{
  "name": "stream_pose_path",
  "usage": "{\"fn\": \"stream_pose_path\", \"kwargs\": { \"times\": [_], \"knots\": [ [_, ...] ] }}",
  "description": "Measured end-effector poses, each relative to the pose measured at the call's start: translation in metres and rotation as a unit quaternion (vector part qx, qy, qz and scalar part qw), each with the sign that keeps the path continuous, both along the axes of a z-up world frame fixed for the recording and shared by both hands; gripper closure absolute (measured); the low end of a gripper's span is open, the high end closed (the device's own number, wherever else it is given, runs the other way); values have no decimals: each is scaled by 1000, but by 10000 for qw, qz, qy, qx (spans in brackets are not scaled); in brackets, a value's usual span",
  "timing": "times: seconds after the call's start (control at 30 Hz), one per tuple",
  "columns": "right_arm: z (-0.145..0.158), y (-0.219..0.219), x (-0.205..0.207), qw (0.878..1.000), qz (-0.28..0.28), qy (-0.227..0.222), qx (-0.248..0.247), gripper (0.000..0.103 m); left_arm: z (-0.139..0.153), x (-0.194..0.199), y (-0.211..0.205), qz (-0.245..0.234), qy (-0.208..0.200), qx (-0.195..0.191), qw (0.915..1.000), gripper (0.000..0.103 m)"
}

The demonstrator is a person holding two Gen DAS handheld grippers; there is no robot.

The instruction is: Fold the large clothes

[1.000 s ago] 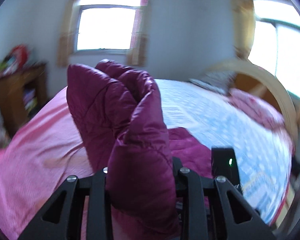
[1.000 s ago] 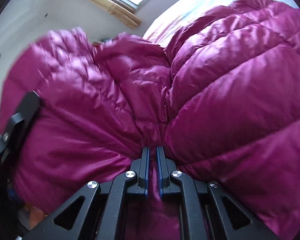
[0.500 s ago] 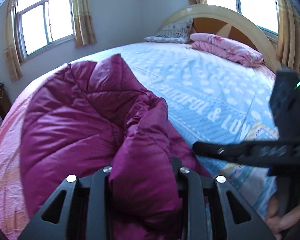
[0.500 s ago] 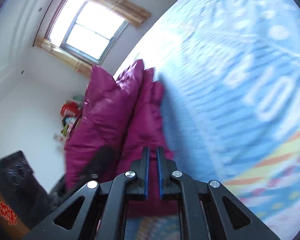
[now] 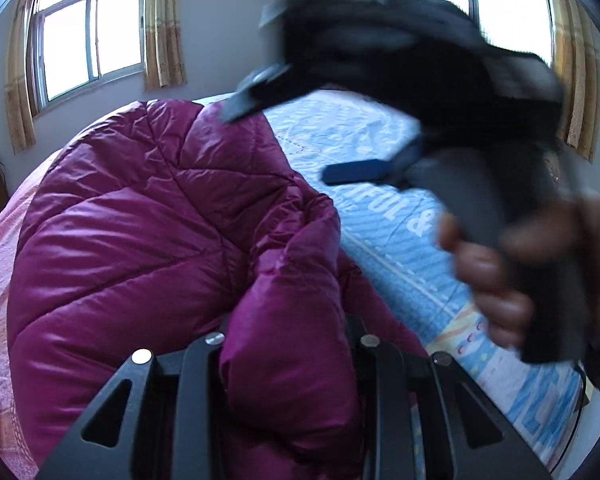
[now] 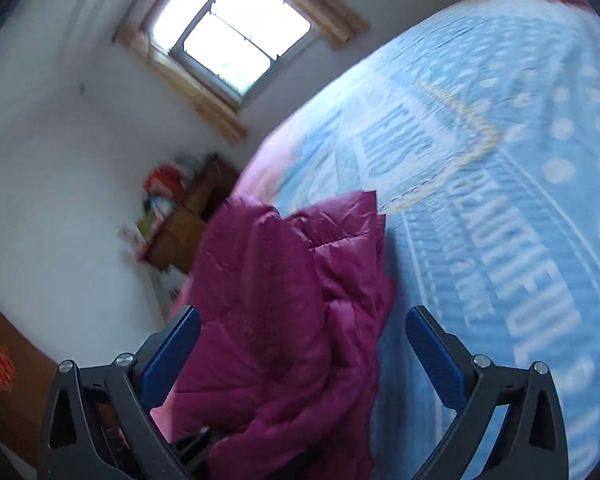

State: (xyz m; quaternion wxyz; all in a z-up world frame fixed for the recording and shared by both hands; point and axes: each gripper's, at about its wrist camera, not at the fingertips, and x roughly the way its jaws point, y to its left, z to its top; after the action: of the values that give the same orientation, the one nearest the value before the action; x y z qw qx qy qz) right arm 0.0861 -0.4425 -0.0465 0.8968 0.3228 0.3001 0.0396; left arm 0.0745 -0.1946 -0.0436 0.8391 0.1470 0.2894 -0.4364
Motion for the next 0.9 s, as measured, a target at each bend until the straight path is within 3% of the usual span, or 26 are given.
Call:
{"fn": "stream_pose_path", "kwargs": {
  "times": [0.03, 0.13, 0.2, 0.3, 0.33, 0.4, 0.43, 0.57, 0.7, 0.8, 0.9],
  "knots": [
    [1, 4, 10, 9997, 57, 80, -242, 3, 0, -1, 1, -25, -1, 3, 10000, 73],
    [-5, 18, 30, 9951, 230, 413, -866, 63, 4, -4, 9, -159, 78, 19, 9998, 73],
    [-15, 25, 24, 9929, 160, 532, -1055, 65, 10, -3, 15, -245, 271, -33, 9993, 68],
    [-31, 27, 16, 9901, 30, 582, -1278, 65, 29, -3, 44, -541, 798, -444, 9943, 62],
    [-37, 25, 11, 9915, -2, 578, -1162, 65, 37, -4, 56, -575, 884, -573, 9928, 60],
    [-48, 19, 1, 9943, -95, 535, -913, 65, 50, -3, 78, -577, 900, -821, 9909, 38],
    [-53, 15, -2, 9959, -123, 468, -770, 65, 59, 1, 91, -499, 892, -972, 9900, 32],
    [-56, 11, -8, 9982, -80, 359, -468, 65, 93, 50, 127, 38, 1010, -1542, 9829, 28],
    [-59, 11, -8, 9987, -91, 329, -382, 65, 107, 105, 104, 967, 816, -1220, 9844, 28],
    [-61, 11, -10, 9990, -118, 290, -328, 65, 106, 139, 67, 1256, 929, -1094, 9816, 28],
    [-62, 11, -13, 9992, -124, 245, -276, 65, 86, 156, 33, 1491, 735, -651, 9839, 28]
  ]
}}
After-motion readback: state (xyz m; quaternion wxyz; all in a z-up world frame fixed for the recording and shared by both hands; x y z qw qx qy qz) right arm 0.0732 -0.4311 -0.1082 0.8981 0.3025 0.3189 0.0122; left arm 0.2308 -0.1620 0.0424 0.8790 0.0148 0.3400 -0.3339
